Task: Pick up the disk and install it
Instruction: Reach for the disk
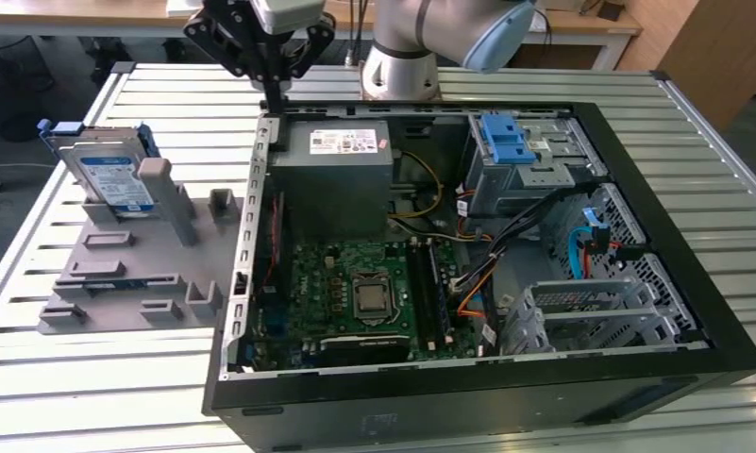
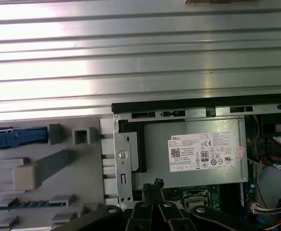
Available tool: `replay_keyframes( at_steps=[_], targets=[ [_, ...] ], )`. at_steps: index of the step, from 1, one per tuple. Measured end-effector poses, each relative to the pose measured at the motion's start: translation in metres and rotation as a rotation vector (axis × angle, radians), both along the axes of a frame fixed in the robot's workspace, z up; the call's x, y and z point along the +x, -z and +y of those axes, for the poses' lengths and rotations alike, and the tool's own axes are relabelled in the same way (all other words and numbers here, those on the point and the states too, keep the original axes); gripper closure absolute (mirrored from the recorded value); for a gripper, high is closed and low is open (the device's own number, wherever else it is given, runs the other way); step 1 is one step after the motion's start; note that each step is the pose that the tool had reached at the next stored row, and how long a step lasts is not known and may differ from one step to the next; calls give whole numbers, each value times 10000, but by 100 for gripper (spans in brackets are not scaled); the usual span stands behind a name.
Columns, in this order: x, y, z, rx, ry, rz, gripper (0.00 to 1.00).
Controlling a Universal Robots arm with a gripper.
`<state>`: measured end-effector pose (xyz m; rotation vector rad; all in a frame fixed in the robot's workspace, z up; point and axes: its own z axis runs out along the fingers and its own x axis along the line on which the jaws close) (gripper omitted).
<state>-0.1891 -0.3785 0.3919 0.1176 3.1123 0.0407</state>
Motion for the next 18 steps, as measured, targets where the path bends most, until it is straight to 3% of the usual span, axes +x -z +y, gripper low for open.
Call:
replay_keyframes(
  at_steps=[18],
  targets=[
    [-167, 4, 55, 0, -1, 0, 89]
  ],
)
